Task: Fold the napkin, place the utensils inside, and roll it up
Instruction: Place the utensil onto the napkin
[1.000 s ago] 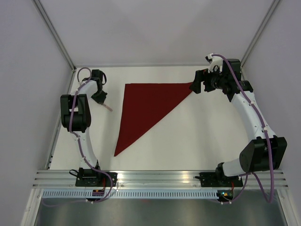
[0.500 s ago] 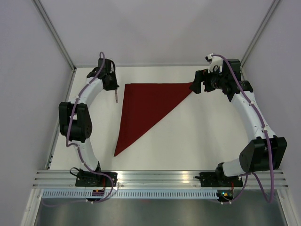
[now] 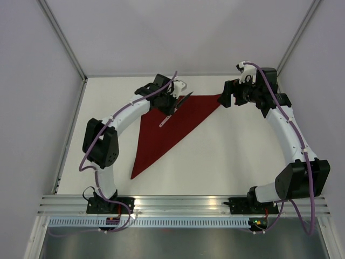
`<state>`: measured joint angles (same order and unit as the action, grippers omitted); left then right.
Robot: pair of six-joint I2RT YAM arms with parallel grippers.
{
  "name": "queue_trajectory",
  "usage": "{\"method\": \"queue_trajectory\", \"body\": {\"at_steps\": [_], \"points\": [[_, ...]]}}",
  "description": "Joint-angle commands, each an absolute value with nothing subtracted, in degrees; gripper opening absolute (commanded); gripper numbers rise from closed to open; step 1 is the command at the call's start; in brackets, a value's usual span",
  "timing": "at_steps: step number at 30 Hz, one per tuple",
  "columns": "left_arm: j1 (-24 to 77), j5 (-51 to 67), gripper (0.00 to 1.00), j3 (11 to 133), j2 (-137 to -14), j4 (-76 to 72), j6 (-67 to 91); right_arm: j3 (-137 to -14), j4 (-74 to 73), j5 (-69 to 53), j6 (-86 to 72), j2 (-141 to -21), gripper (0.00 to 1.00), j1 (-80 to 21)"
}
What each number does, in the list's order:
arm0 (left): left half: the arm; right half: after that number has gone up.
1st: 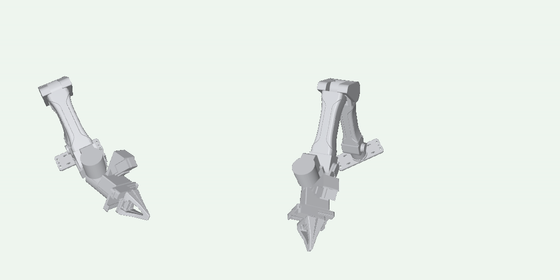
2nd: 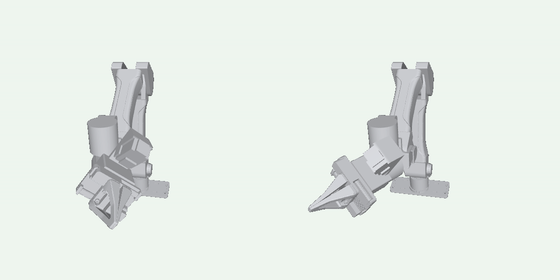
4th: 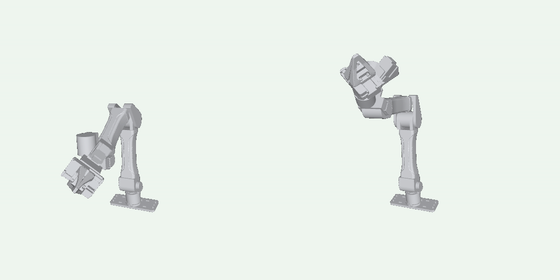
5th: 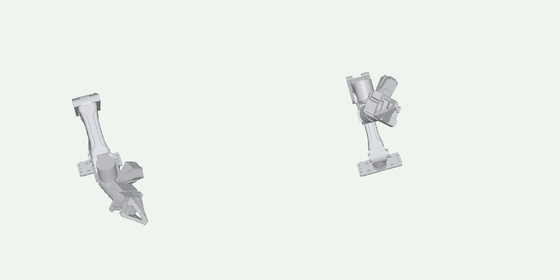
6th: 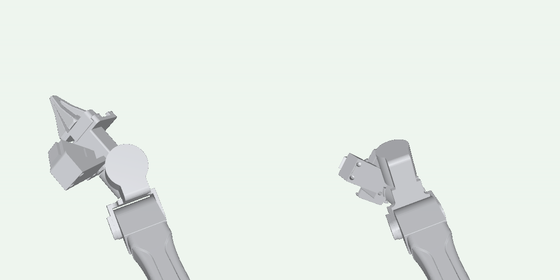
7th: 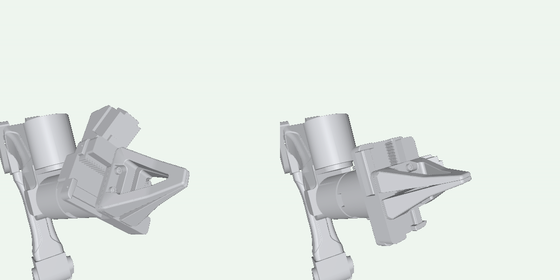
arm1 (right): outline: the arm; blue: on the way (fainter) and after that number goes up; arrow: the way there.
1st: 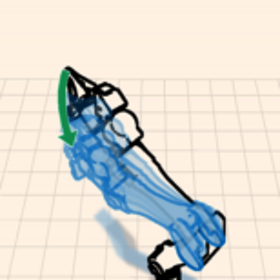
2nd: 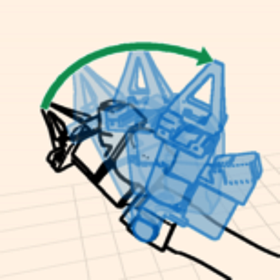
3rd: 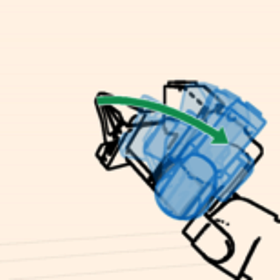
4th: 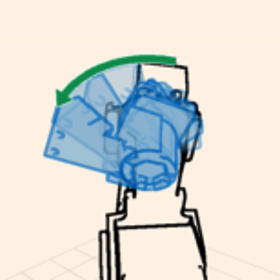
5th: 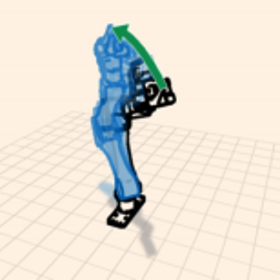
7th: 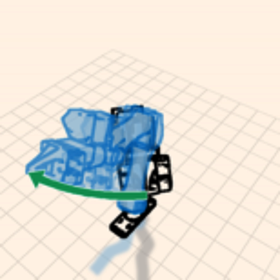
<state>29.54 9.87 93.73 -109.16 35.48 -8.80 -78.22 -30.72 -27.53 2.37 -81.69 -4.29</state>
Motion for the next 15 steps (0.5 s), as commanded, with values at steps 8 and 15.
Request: {"method": "queue_trajectory", "body": {"at_steps": [8,15], "points": [[37.00,8.35,0.02,98.97,-118.12,41.13,-15.73,-77.61,-29.62,-26.72,2.29,-80.42,0.98,-4.57],[37.53,9.58,0.02,97.74,-119.36,41.13,-13.63,-77.43,-29.62,-26.54,2.46,-80.77,0.98,-4.57]]}}
